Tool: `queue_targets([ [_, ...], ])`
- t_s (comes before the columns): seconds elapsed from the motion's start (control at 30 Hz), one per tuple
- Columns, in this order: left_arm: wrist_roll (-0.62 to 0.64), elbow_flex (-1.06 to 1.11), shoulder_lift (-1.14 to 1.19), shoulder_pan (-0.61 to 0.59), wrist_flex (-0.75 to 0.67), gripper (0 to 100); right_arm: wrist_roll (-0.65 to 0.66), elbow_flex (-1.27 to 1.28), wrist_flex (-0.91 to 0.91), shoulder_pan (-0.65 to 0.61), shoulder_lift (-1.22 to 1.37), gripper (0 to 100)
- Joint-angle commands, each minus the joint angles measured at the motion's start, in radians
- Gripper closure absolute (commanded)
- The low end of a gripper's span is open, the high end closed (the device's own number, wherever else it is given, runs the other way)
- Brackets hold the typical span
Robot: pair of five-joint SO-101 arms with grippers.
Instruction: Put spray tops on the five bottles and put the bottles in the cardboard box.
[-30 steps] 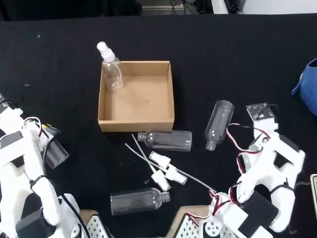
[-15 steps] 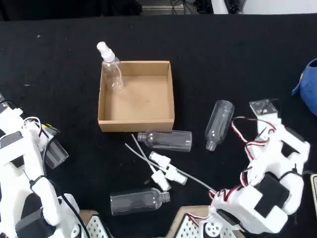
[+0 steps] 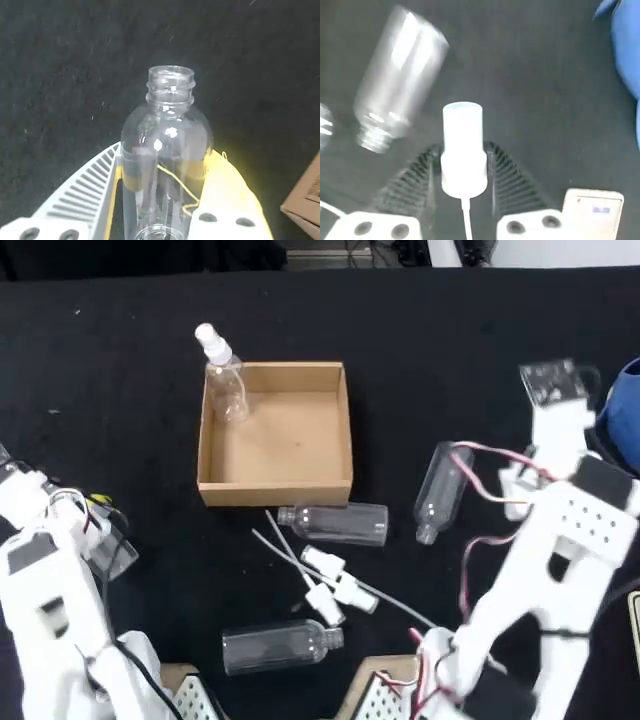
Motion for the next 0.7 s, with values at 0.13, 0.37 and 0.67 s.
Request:
queue_targets([
  [0.13,0.002,0.13,-0.42,0.108,-0.015,97,-0.275,-0.326,0.153,-0.351,-0.159,98.8],
  [0.37,0.002,0.174,-0.641,0.226,-0.017,97,-0.479,-0.604,0.097,-0.614,-0.159,98.8],
  [0.67,-0.17,0.254,-0.925,0.515,-0.124,97,-0.621,-0.656,-0.187,-0.736,-0.159,98.8],
])
